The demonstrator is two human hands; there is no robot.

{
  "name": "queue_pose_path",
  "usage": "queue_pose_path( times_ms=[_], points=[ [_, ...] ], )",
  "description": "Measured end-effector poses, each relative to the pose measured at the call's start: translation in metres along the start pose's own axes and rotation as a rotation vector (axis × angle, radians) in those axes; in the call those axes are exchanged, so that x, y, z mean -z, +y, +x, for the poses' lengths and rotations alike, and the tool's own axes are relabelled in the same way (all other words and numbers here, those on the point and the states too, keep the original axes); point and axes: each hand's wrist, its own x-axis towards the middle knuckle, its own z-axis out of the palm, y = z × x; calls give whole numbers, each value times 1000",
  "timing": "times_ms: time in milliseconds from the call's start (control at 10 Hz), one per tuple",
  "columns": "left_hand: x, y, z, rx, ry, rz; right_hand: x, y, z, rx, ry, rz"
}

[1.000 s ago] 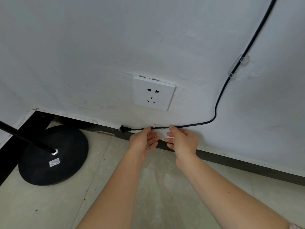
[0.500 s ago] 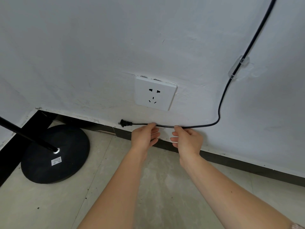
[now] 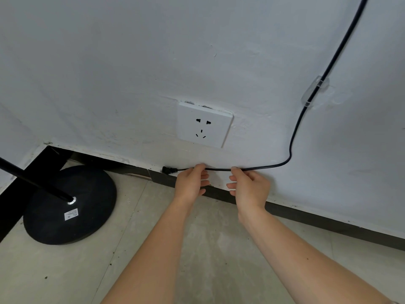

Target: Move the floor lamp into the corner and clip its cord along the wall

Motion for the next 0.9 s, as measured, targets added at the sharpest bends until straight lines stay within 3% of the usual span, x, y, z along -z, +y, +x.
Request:
queue_pose_path(
  times_ms=[200, 500, 900],
  points=[
    [-1, -2, -2, -52, 5, 43, -1, 3, 0, 44, 4, -21],
    [8, 0, -2, 123, -119, -90, -2, 4, -2, -2, -52, -20],
    [9, 6, -8, 171, -140, -79, 0, 4, -1, -43, -109, -58]
  ],
)
